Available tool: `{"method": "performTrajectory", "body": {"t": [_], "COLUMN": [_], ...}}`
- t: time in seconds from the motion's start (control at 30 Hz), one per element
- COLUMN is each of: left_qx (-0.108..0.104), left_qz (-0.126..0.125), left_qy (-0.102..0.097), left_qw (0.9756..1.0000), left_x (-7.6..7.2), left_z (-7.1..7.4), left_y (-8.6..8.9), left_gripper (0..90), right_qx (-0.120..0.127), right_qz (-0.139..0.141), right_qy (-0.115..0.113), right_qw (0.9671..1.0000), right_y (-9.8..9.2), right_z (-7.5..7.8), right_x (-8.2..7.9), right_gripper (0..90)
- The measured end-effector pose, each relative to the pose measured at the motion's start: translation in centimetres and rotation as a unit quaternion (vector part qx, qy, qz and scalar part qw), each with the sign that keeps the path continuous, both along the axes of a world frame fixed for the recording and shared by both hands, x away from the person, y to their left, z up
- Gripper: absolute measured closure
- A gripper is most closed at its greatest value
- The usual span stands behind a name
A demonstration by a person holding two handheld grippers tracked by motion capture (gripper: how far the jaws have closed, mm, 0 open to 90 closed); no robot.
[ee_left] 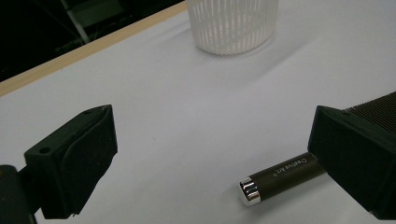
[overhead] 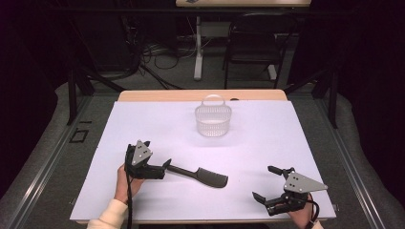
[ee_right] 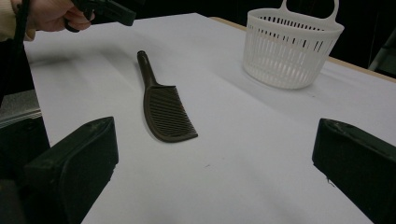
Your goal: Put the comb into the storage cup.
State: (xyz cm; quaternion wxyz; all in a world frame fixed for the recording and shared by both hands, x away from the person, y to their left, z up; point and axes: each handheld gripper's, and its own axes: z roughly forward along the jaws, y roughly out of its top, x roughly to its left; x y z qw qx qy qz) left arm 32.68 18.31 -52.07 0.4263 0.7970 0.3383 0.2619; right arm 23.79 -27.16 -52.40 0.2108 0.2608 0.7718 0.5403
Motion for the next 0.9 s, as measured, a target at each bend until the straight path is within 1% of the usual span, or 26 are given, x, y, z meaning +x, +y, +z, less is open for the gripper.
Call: {"method": "performTrajectory", "body": {"t": [0.13, 0.2, 0.23, 0.3, 0.33, 0.4, 0.43, 0.47, 0.5, 0.53, 0.63, 0.67, 0.7, 0.73, 0.77, 0.8, 0.83, 0.87, 0.9], "left_qx": [0.008, 0.011, 0.013, 0.013, 0.014, 0.022, 0.024, 0.023, 0.025, 0.025, 0.026, 0.026, 0.026, 0.025, 0.023, 0.023, 0.021, 0.022, 0.020], "left_qz": [0.005, 0.008, 0.009, 0.011, 0.012, 0.011, 0.009, 0.007, 0.005, 0.006, 0.001, 0.000, -0.001, -0.003, -0.010, -0.010, -0.012, -0.013, -0.017], "left_qy": [0.008, 0.010, 0.011, 0.013, 0.014, 0.015, 0.018, 0.020, 0.021, 0.022, 0.027, 0.030, 0.032, 0.035, 0.039, 0.039, 0.043, 0.045, 0.050], "left_qw": [0.9999, 0.9999, 0.9998, 0.9998, 0.9997, 0.9996, 0.9995, 0.9995, 0.9995, 0.9994, 0.9993, 0.9992, 0.9991, 0.9991, 0.9989, 0.9989, 0.9988, 0.9987, 0.9984], "left_x": [0.4, 0.5, 0.5, 0.6, 0.7, 0.7, 0.8, 0.8, 0.9, 0.9, 1.0, 1.0, 1.1, 1.1, 1.2, 1.2, 1.3, 1.3, 1.4], "left_z": [-0.1, -0.2, -0.2, -0.3, -0.3, -0.4, -0.4, -0.5, -0.5, -0.6, -0.7, -0.7, -0.7, -0.8, -0.9, -0.9, -1.0, -1.0, -1.1], "left_y": [-0.1, -0.2, -0.2, -0.3, -0.3, -0.5, -0.5, -0.6, -0.6, -0.7, -0.8, -0.8, -0.8, -0.8, -0.8, -0.8, -0.8, -0.9, -0.8], "left_gripper": [4.0, 6.7, 10.2, 13.9, 13.9, 17.2, 27.0, 27.0, 29.8, 36.3, 45.2, 45.2, 50.9, 50.9, 56.8, 60.1, 60.1, 65.4, 68.0], "right_qx": [-0.002, 0.000, 0.000, -0.002, -0.002, 0.001, -0.001, -0.001, -0.004, -0.003, -0.002, -0.002, -0.004, -0.004, -0.002, -0.001, -0.001, -0.004, -0.004], "right_qz": [0.001, 0.000, 0.001, 0.001, 0.001, 0.000, 0.001, 0.001, 0.002, 0.002, 0.002, 0.002, 0.002, 0.002, 0.002, 0.001, 0.001, 0.002, 0.002], "right_qy": [0.001, 0.002, 0.002, 0.001, 0.002, 0.003, 0.002, 0.002, 0.001, 0.002, 0.002, 0.002, 0.002, 0.002, 0.002, 0.004, 0.004, 0.001, 0.001], "right_qw": [1.0000, 1.0000, 1.0000, 1.0000, 1.0000, 1.0000, 1.0000, 1.0000, 1.0000, 1.0000, 1.0000, 1.0000, 1.0000, 1.0000, 1.0000, 1.0000, 1.0000, 1.0000, 1.0000], "right_y": [0.0, 0.0, 0.0, 0.0, 0.0, 0.0, 0.0, 0.0, 0.0, 0.0, 0.0, 0.0, 0.0, 0.0, 0.0, 0.0, 0.0, 0.0, 0.0], "right_z": [0.0, 0.0, 0.0, 0.0, 0.0, 0.0, 0.0, 0.0, 0.0, 0.0, 0.0, 0.0, 0.0, 0.0, 0.0, 0.0, 0.0, -0.1, -0.1], "right_x": [0.1, 0.0, 0.0, 0.0, 0.0, 0.0, 0.0, 0.0, 0.1, 0.1, 0.0, 0.0, 0.1, 0.1, 0.0, 0.0, 0.0, 0.1, 0.1], "right_gripper": [0.0, 0.0, 0.0, 0.0, 0.0, 0.0, 0.0, 0.0, 0.0, 0.0, 0.0, 0.0, 0.0, 0.0, 0.0, 0.0, 0.0, 0.0, 0.0]}}
